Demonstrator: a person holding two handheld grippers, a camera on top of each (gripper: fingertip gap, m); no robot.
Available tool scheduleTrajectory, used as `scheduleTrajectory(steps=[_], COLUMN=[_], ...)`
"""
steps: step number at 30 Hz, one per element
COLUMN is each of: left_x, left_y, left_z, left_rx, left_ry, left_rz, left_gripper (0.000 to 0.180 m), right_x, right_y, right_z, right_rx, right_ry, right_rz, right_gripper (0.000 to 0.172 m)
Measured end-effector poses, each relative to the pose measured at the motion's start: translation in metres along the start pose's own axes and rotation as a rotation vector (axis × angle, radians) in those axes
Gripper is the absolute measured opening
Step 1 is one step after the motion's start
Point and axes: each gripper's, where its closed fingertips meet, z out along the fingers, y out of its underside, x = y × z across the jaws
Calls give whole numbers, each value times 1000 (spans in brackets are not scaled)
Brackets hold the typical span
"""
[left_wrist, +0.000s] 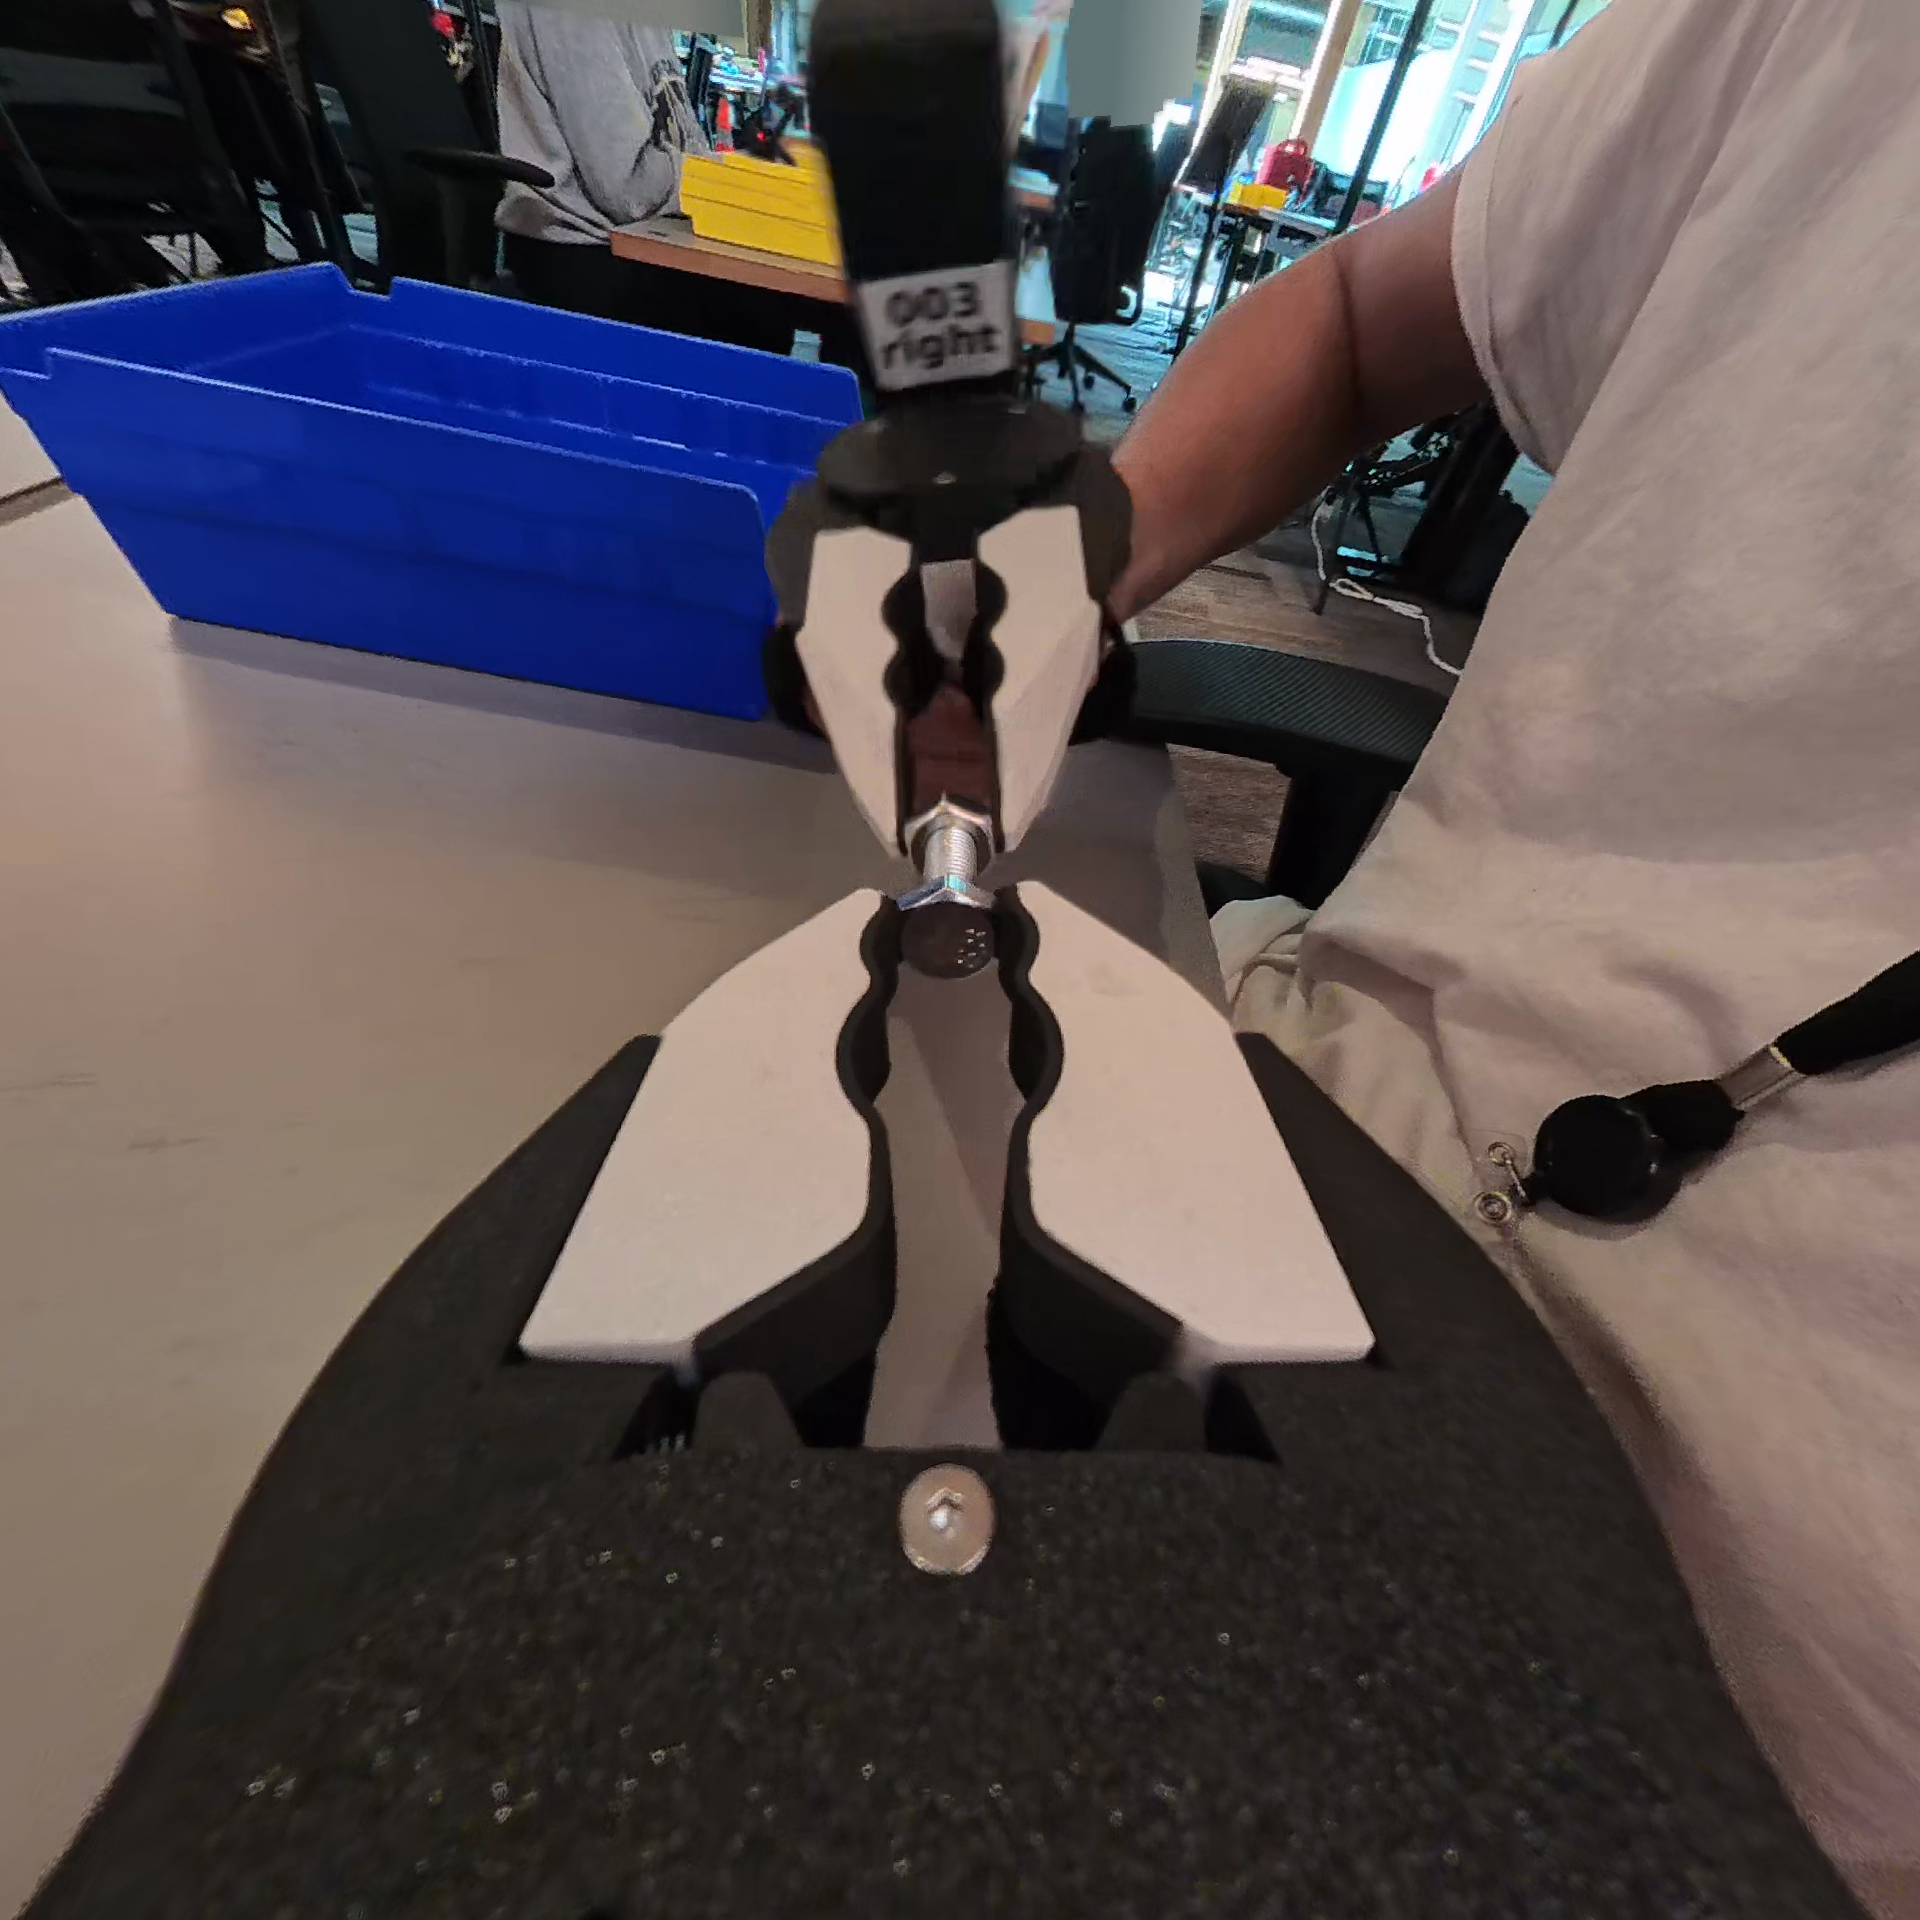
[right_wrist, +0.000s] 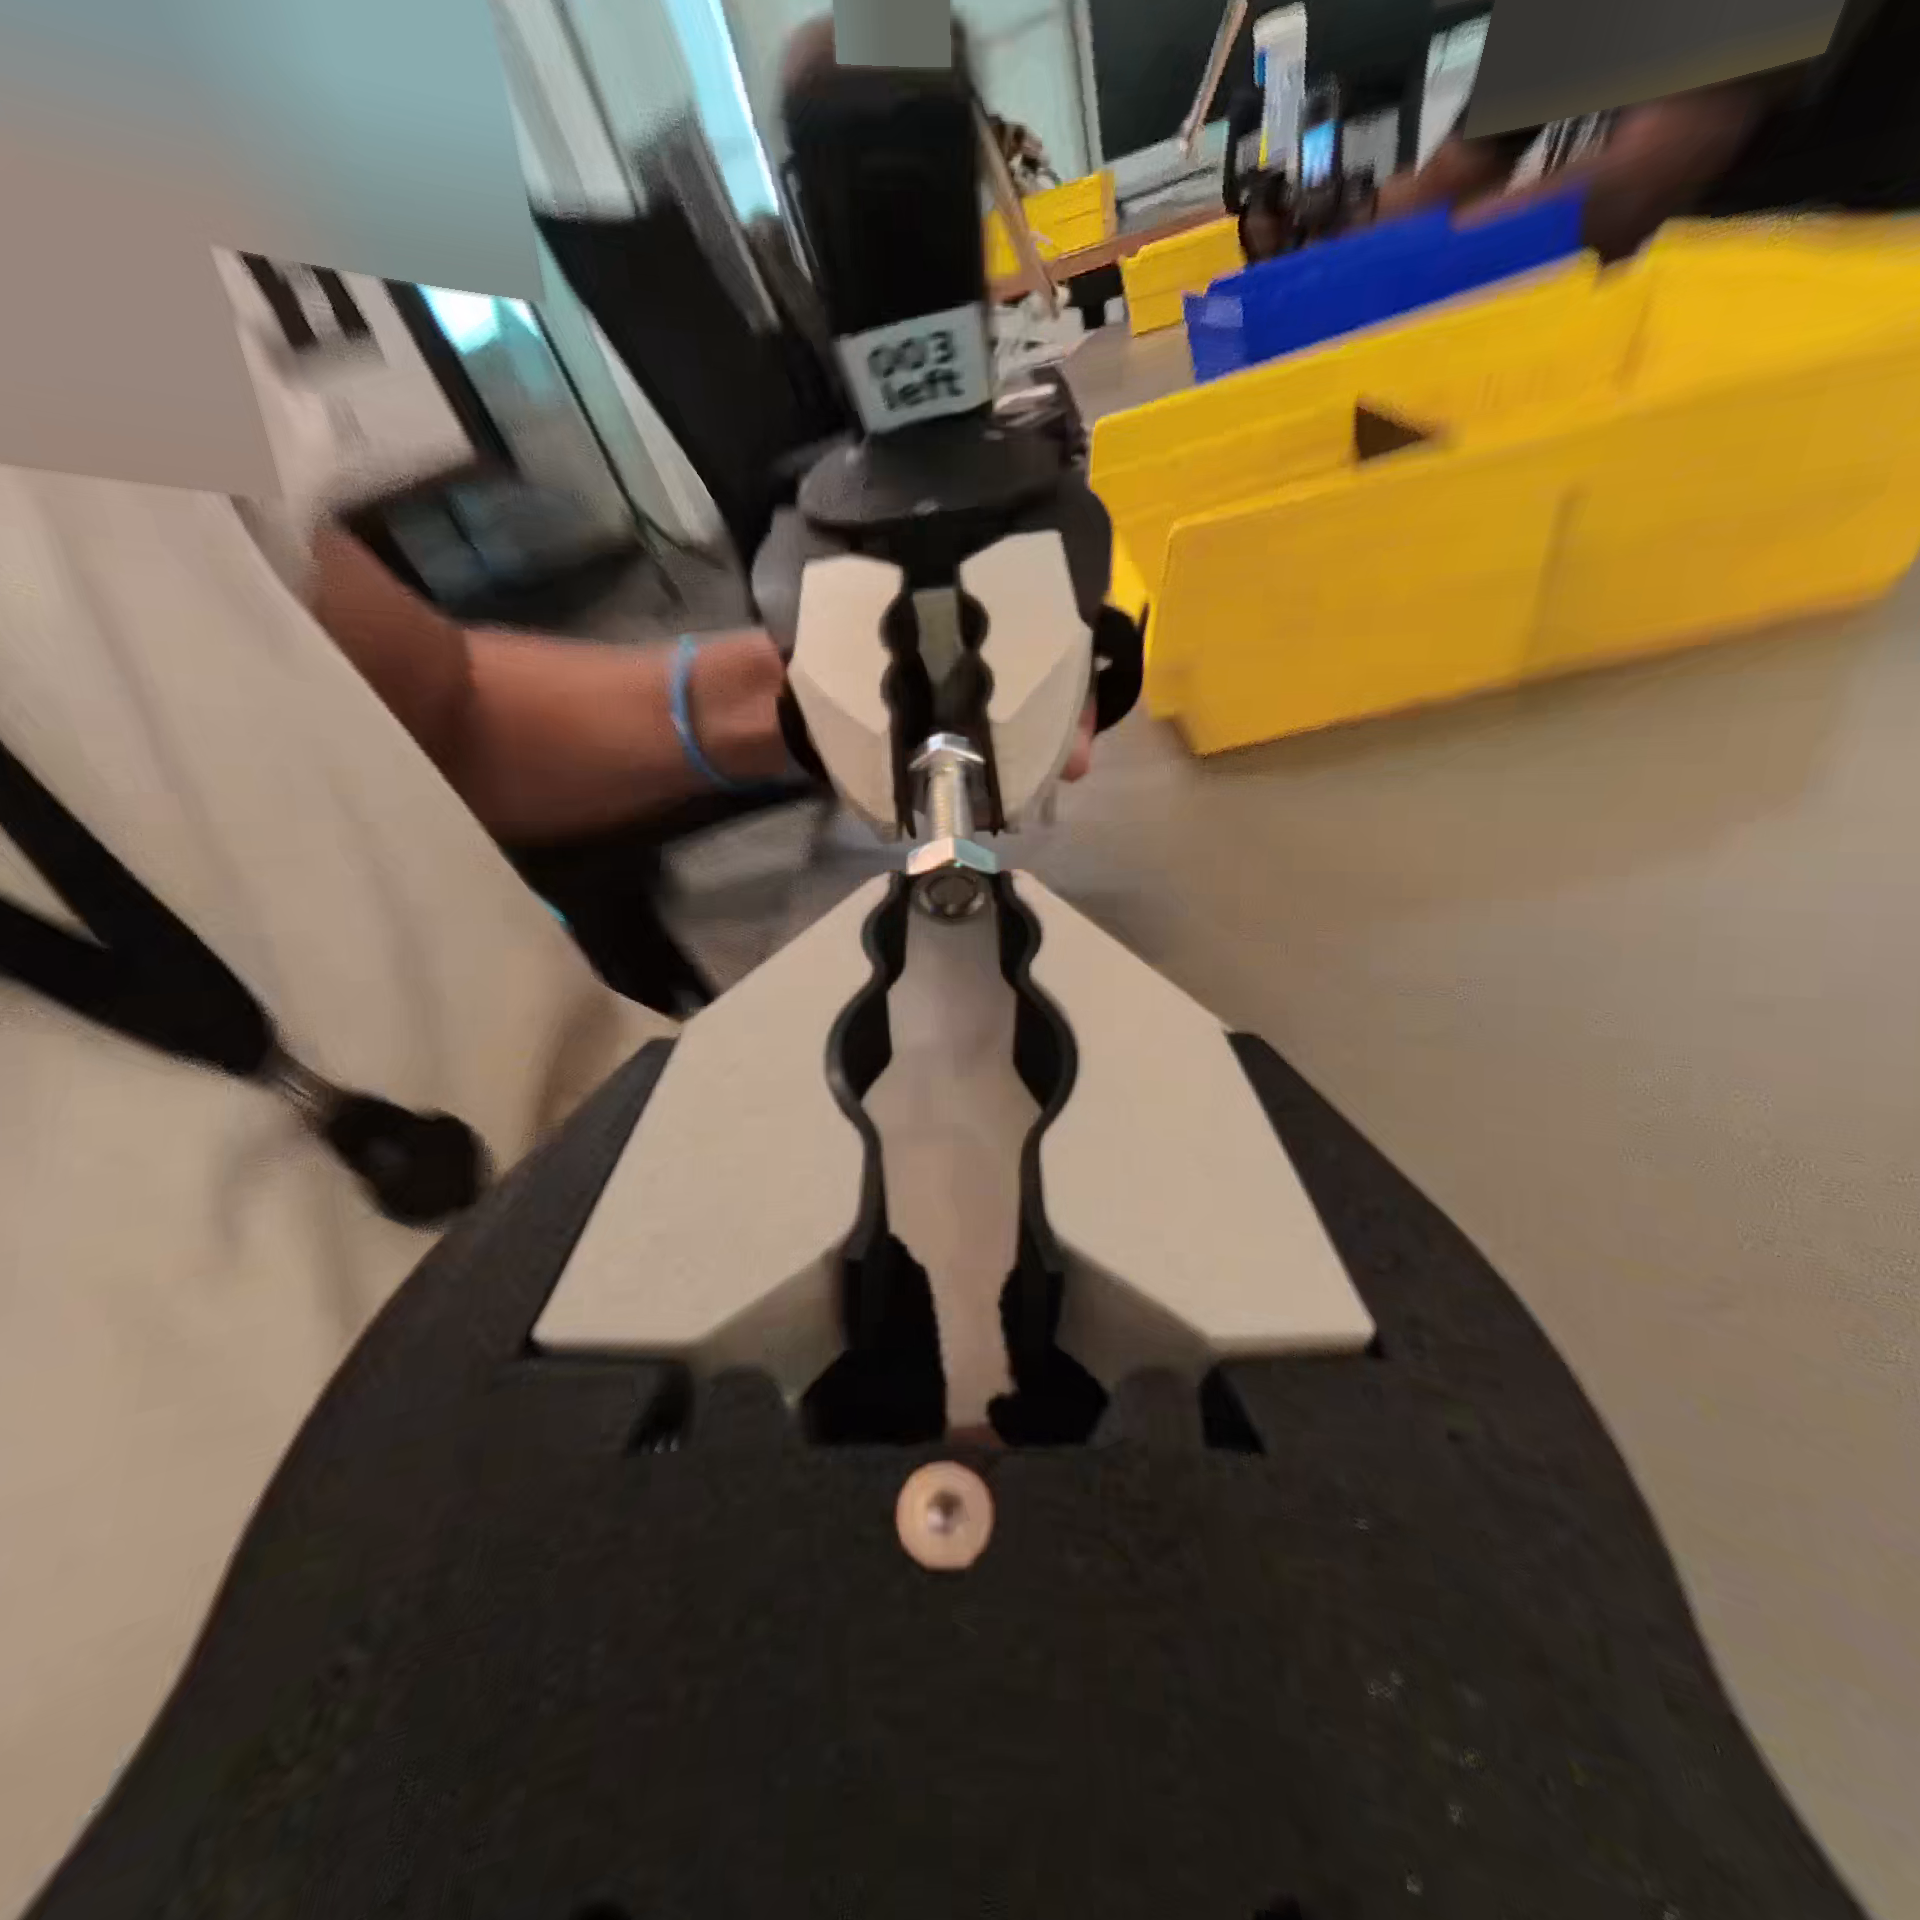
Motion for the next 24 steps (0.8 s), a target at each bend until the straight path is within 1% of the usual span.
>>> scheduleTrajectory(steps=[3,4,5,6,8,9,10,11,14,16,18,19,21,22,24], left_x=[-3,-3,-3,-3,-4,-4,-5,-5,-5,-4,-2,-2,-2,-1,0], left_y=[-3,-5,-7,-8,-9,-11,-13,-15,-18,-19,-20,-19,-19,-18,-17], left_z=[-1,-1,-1,-2,-4,-5,-7,-8,-11,-11,-11,-11,-11,-11,-10], left_rx=[12,19,29,39,51,64,79,94,116,129,136,137,136,135,131], left_ry=[-38,-44,-41,-36,-31,-28,-21,-15,1,22,50,60,70,77,87], left_rz=[34,34,27,20,2,-10,-24,-38,-66,-90,-118,-132,-146,-153,-159], left_gripper=[18,18,18,18,18,18,18,18,18,18,18,18,18,18,18], right_x=[2,2,1,0,-6,-8,-9,-9,2,12,7,5,2,2,1], right_y=[-9,-10,-12,-14,-19,-15,-9,-3,4,-9,-11,-11,-9,-9,-6], right_z=[-1,-2,-2,-2,-2,-1,0,1,-1,-6,-7,-8,-6,-5,-2], right_rx=[112,139,161,182,201,164,111,54,-98,-114,-153,-176,-216,-222,-232], right_ry=[-126,-157,-167,-162,-160,-139,-104,-59,144,310,342,354,367,376,361], right_rz=[572,698,755,758,666,583,463,301,-335,-743,-1129,-1292,-1574,-1676,-1785], right_gripper=[16,16,16,18,42,50,52,52,53,52,50,50,47,44,42])
